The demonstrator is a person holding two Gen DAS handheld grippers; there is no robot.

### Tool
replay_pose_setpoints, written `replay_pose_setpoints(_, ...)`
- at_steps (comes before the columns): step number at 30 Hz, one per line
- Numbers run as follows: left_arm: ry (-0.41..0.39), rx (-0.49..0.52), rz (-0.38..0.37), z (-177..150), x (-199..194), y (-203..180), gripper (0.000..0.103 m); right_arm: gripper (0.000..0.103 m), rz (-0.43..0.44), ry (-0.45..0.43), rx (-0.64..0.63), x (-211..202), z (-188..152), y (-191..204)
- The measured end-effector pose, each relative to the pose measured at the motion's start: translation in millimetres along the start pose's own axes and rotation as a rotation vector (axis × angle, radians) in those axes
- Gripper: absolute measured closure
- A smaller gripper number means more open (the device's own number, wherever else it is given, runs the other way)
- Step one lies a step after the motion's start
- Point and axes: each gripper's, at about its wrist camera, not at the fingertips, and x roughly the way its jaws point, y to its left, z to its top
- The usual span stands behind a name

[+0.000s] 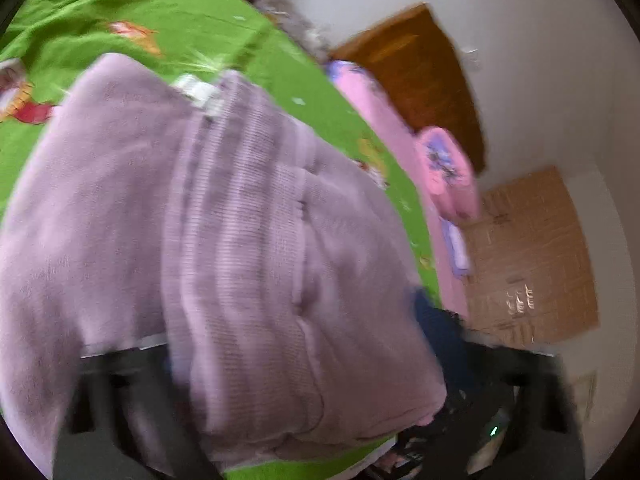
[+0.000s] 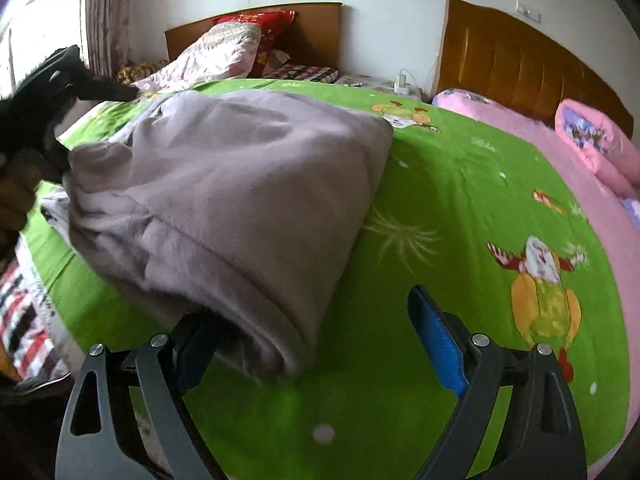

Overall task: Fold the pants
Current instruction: 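Grasp the drawstring waistband with the left tool and lift it while the right tool releases, then lower the folded sweatpants onto the bed and open the left tool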

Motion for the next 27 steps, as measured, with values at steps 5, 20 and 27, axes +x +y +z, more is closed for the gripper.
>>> replay_pose_setpoints(5, -0.082, 0.267, -0.023, 18, -52, -74, 0.083, 0.017, -0.058, 0.004, -0.020, 3, -2, 3)
replay_pose_setpoints(20, -0.228, -0.088, -0.043, -25, -81, 102, 0.079, 0.012, -0.004, 0.011, -0.037, 8, -2, 1)
replay_pose_setpoints(27, -0.232, 0.024, 0.105, -25, -92, 65, 0.072, 0.012, 0.011, 0.025, 0.001, 10, -3, -4)
